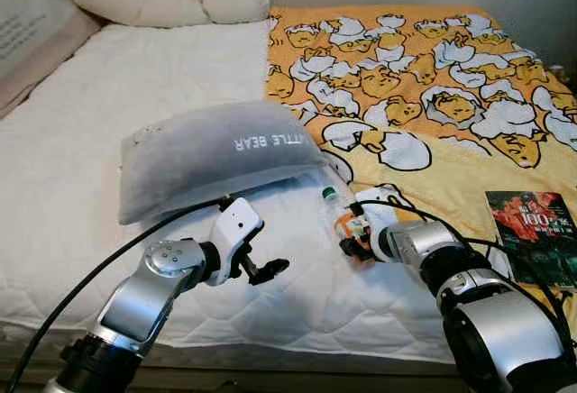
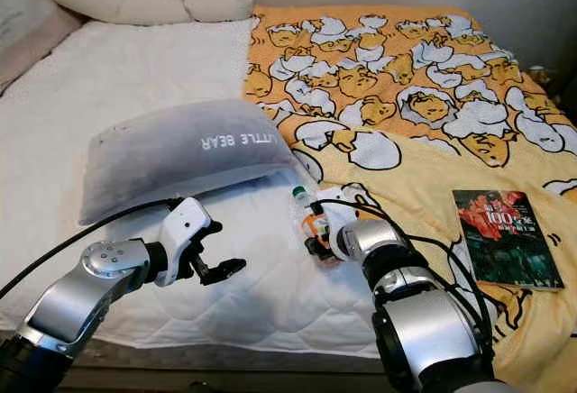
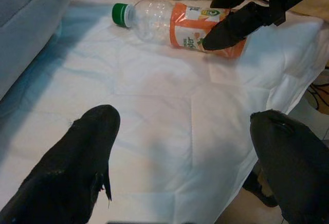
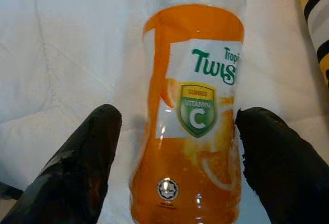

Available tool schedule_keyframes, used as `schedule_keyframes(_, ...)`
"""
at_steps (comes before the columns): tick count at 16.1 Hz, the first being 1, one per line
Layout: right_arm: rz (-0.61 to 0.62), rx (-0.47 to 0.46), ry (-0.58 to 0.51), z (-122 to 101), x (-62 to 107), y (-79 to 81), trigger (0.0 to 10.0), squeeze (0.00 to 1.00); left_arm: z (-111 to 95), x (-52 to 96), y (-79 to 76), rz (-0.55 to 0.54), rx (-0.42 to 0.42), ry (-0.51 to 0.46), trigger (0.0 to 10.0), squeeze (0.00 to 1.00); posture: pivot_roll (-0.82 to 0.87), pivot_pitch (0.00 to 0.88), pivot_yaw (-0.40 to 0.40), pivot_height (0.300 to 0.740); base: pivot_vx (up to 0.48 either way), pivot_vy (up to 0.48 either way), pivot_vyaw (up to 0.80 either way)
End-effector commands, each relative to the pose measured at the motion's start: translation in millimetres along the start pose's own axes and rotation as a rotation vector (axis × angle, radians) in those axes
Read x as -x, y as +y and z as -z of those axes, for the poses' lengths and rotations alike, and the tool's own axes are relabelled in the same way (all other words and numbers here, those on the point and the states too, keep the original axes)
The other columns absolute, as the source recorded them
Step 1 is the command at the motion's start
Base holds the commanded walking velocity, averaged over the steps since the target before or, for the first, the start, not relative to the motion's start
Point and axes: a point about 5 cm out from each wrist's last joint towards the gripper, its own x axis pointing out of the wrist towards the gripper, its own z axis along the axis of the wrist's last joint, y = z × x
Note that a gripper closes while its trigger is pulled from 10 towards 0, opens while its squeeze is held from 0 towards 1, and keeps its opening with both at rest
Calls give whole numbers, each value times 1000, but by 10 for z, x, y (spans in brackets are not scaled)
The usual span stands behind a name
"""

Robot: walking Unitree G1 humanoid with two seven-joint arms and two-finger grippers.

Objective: Clean up the room

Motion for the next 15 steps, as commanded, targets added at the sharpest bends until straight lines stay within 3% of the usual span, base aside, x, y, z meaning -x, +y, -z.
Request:
schedule_keyframes(1,-2,24,-9,-56,13,-1,0,0,-30,2,28,-5,-14,3,10000,0,-17,0,53,740,0,0,0)
schedule_keyframes(3,101,53,16,91,-41,-40,0,0,-21,-21,51,-30,6,3,10000,0,-3,0,44,740,0,0,0)
schedule_keyframes(6,95,45,35,182,-86,19,0,0,3,-3,58,-41,21,11,10000,0,-3,0,47,740,0,0,0)
schedule_keyframes(7,99,47,35,191,-90,19,2275,0,6,-1,61,-43,21,12,10000,0,-2,0,50,740,0,0,0)
schedule_keyframes(8,104,34,8,170,-90,12,2863,0,7,6,69,-47,21,11,10000,0,-2,0,50,740,0,0,0)
schedule_keyframes(9,107,28,-7,155,-87,6,2863,0,5,9,74,-49,22,11,10000,0,0,0,51,740,0,0,0)
schedule_keyframes(10,98,3,-49,94,-69,-17,0,0,4,21,85,-59,28,9,10000,0,4,0,47,740,0,0,0)
schedule_keyframes(11,76,-23,-176,-69,-7,-81,0,0,13,59,75,-65,36,8,10000,0,5,0,30,740,0,0,0)
schedule_keyframes(12,76,-32,-200,-100,9,-100,0,0,16,67,72,-66,36,10,10000,0,5,0,30,740,0,0,0)
schedule_keyframes(14,31,-125,-399,-278,144,-198,0,0,-27,125,69,-96,75,-22,10000,0,15,0,16,740,0,0,0)
schedule_keyframes(15,-25,-213,-606,-429,339,-232,0,0,-89,197,81,-166,40,-72,10000,0,9,0,27,740,0,0,0)
